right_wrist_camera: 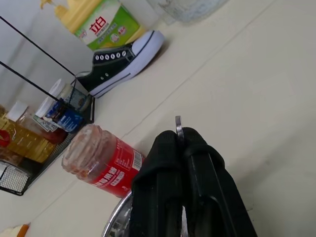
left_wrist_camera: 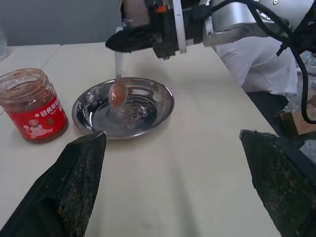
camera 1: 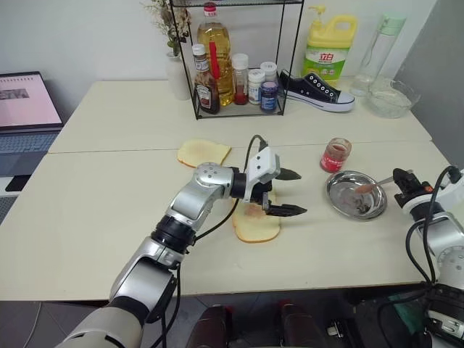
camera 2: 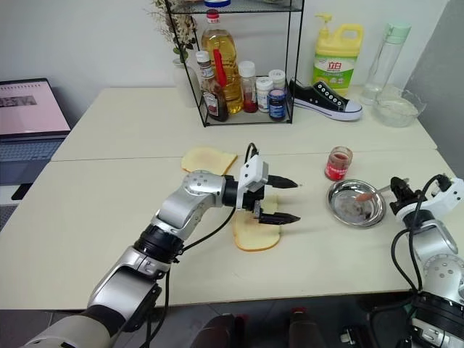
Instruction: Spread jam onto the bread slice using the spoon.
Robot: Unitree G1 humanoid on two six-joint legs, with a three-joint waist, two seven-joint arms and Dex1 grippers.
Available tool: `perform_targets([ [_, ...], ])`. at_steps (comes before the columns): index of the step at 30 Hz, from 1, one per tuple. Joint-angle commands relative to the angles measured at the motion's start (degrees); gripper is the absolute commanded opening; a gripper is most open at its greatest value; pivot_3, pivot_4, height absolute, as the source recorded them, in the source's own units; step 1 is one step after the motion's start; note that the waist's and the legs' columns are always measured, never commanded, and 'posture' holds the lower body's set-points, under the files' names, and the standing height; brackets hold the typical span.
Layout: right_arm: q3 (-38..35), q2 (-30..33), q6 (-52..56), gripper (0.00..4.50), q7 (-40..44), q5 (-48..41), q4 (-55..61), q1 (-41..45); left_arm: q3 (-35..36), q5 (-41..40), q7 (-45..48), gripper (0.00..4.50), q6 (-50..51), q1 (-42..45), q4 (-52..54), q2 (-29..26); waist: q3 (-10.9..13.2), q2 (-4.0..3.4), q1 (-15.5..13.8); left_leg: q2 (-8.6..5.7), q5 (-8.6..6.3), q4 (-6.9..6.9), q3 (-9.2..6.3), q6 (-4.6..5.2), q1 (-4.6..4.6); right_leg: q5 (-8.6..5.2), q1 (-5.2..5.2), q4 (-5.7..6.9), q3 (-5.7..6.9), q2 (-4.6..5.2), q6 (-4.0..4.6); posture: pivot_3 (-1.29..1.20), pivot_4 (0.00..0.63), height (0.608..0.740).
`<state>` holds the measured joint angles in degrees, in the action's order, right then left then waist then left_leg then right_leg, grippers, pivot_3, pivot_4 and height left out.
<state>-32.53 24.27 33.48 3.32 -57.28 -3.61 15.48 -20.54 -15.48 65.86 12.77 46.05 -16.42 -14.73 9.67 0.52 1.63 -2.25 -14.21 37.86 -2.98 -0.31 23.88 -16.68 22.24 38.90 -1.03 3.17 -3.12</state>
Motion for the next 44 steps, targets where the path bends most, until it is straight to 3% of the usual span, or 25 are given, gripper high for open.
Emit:
perform_targets([
  [1,-0.9,0.3,-2.3,0.03,3.4,1.6,-3.0,2.0,1.1,0.5,0.5,4.5,-1.6,1.2,0.3,0.7,0.0,0.0,0.0,0.0,0.0,0.0,0.0,0.0,0.0,0.0,0.0,0.0,0.0,0.0,0.0,0.0,0.15,0.74],
  [6,-1.7,0.4,-2.9,0.03,5.4,3.3,-7.3,1.8,1.6,0.9,0.5,4.5,-1.5,0.6,1.0,0.1,0.0,0.0,0.0,0.0,0.0,0.01,-0.02,0.0,-0.01,0.0,-0.02,0.01,0.01,0.0,0.0,0.0,0.15,0.74],
  [7,-2.5,0.3,-2.9,0.25,5.1,2.8,-7.7,2.0,1.7,0.9,0.5,4.5,-1.5,0.5,1.2,0.0,0.0,0.0,0.0,0.0,0.0,0.02,-0.02,0.0,-0.01,0.0,-0.03,0.01,0.02,0.0,0.0,0.0,0.15,0.74],
  [9,-4.2,0.1,-3.6,0.72,4.5,2.1,-8.9,2.4,2.0,1.2,0.0,4.5,-1.8,0.3,1.3,-0.1,0.0,0.0,0.0,0.0,0.0,0.03,-0.04,0.0,-0.01,0.0,-0.04,0.01,0.02,0.0,0.0,0.0,0.15,0.74],
  [12,-6.0,-0.3,-4.3,1.92,3.5,1.7,-10.3,2.9,2.2,1.2,-0.2,4.5,-1.8,0.2,1.4,0.0,0.0,-0.01,0.0,0.0,0.0,0.03,-0.01,0.0,-0.01,0.0,-0.02,0.02,-0.01,0.02,0.0,0.0,0.15,0.74],
  [20,-10.5,0.1,-5.1,4.48,0.0,0.5,-5.5,2.6,3.3,1.5,-0.1,4.5,-2.7,1.2,0.4,-0.1,0.0,-0.02,0.0,0.0,0.0,0.03,-0.01,0.0,-0.01,0.0,-0.02,0.02,-0.01,0.02,0.0,0.0,0.15,0.74],
  [25,-4.2,10.0,-2.6,4.48,4.3,10.5,6.5,-5.5,5.9,1.7,0.7,4.5,-2.0,1.6,0.1,-4.9,0.0,-0.11,-0.1,-0.03,0.0,0.02,-0.02,0.0,0.01,-0.01,-0.01,0.02,-0.01,0.03,-0.02,0.0,0.15,0.74],
  [28,-0.8,15.0,0.1,4.48,8.7,11.6,12.9,-8.8,7.0,1.3,1.7,4.5,-0.4,1.3,0.5,-8.4,0.0,-0.1,0.3,0.0,0.0,0.02,-0.02,0.0,-0.03,-0.01,-0.02,0.03,0.0,-0.01,-0.02,0.0,0.15,0.74],
  [33,6.5,28.6,6.7,4.48,23.6,11.4,26.3,-14.8,11.5,0.7,5.3,4.5,2.0,-2.2,2.8,-19.8,0.0,-0.16,0.4,0.08,0.0,-0.01,-0.04,0.0,-0.05,-0.01,0.02,0.03,0.0,-0.08,-0.02,0.0,0.15,0.74],
  [39,7.1,33.8,12.5,4.48,32.0,7.4,32.1,-16.1,18.6,-4.2,6.1,4.5,12.7,-9.8,13.8,-30.7,0.1,0.06,-0.4,0.01,0.0,0.09,-0.17,0.0,0.03,-0.02,-0.07,-0.05,0.11,0.06,-0.02,0.0,0.15,0.74],
  [44,9.8,33.9,13.8,4.48,34.0,8.8,31.4,-14.7,23.4,-6.7,4.5,4.5,17.6,-17.8,22.3,-36.5,0.2,0.21,-0.7,0.02,-0.01,0.1,-0.25,0.0,0.02,-0.01,-0.12,-0.07,0.07,0.12,-0.02,0.0,0.15,0.74],
])
